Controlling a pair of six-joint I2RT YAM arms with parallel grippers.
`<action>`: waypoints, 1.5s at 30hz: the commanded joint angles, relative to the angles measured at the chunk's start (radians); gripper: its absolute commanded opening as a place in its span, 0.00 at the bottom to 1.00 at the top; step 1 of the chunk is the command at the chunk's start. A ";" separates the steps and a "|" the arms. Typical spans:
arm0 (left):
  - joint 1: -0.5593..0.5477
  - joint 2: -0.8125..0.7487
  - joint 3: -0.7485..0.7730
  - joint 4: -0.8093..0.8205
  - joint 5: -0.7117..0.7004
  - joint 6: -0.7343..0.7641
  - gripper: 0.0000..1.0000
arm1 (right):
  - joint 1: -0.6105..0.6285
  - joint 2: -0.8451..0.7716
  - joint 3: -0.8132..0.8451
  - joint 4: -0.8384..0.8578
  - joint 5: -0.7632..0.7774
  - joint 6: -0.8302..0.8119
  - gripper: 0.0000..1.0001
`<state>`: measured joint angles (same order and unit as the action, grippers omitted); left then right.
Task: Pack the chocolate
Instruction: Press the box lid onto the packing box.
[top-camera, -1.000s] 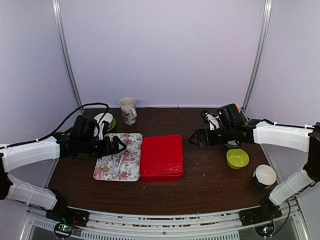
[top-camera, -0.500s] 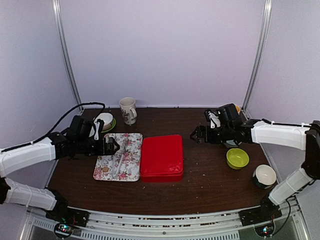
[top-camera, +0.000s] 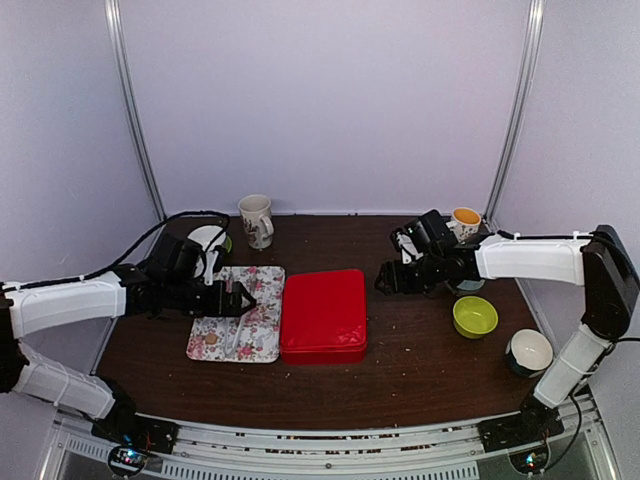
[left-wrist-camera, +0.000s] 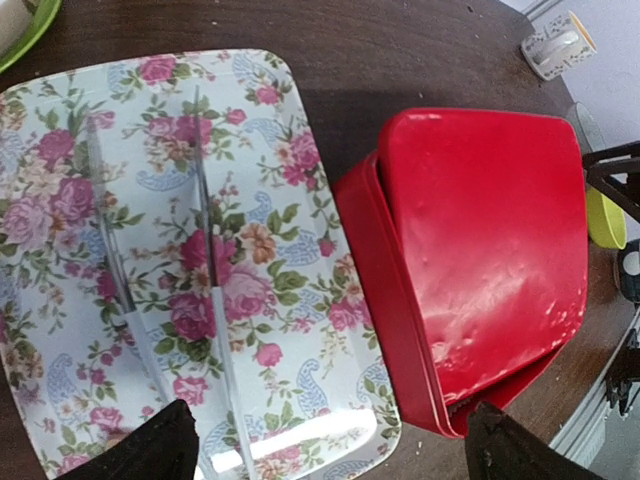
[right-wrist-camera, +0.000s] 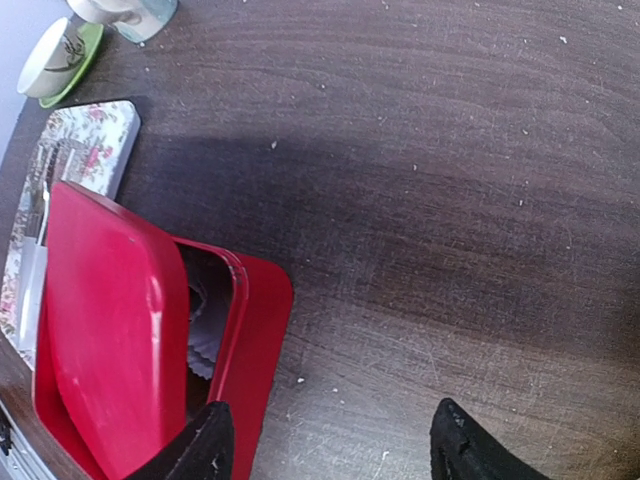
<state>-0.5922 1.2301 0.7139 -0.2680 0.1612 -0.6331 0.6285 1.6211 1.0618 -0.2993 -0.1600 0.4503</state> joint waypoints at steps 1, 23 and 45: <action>-0.029 0.060 0.038 0.110 0.069 0.007 0.96 | 0.020 0.043 0.049 -0.042 0.077 -0.024 0.65; -0.047 0.186 0.094 0.209 0.118 -0.031 0.93 | 0.065 -0.043 0.032 -0.034 0.152 -0.128 0.46; -0.057 0.225 0.117 0.232 0.134 -0.049 0.93 | -0.031 -0.014 -0.063 0.349 -0.399 0.016 0.68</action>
<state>-0.6430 1.4368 0.7990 -0.0937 0.2760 -0.6720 0.6044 1.5627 0.9958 -0.0166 -0.4816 0.4358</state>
